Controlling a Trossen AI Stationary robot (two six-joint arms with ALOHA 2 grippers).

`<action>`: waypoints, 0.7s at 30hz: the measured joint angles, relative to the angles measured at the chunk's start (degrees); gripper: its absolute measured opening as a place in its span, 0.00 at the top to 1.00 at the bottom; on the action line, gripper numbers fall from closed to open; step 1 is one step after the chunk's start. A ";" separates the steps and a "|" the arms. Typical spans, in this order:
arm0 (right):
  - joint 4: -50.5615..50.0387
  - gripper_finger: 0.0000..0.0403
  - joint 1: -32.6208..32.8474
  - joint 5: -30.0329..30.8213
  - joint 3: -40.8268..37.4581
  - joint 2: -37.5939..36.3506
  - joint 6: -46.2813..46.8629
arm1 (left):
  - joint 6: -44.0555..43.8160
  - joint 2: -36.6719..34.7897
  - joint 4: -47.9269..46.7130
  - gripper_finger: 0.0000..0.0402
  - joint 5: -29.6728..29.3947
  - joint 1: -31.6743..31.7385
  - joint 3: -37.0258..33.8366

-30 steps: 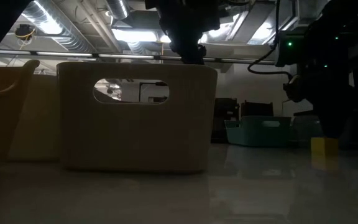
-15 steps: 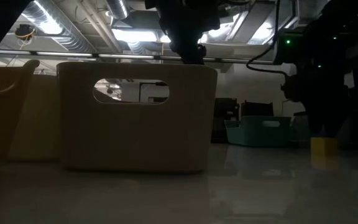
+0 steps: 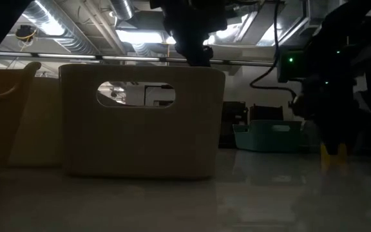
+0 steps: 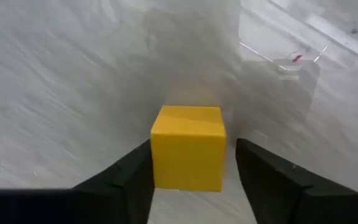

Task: Sort blocks
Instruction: Put the yellow block into the blue bin

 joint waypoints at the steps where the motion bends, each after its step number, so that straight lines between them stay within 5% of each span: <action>1: -0.04 0.52 0.00 -0.25 0.00 0.30 -0.76 | -0.01 -0.15 -0.75 0.55 0.02 0.20 0.00; 5: 0.08 0.68 0.00 -0.29 0.06 0.41 -4.82 | -1.05 -1.70 -4.97 0.55 0.47 1.34 -0.04; 12: 0.89 0.68 0.00 -1.98 0.13 0.41 -10.46 | -1.61 -3.93 -8.31 0.55 3.62 5.27 -0.07; 21: 0.94 0.68 0.00 -18.80 0.07 0.45 -14.27 | -8.30 -4.46 -7.64 0.55 3.43 16.04 -0.04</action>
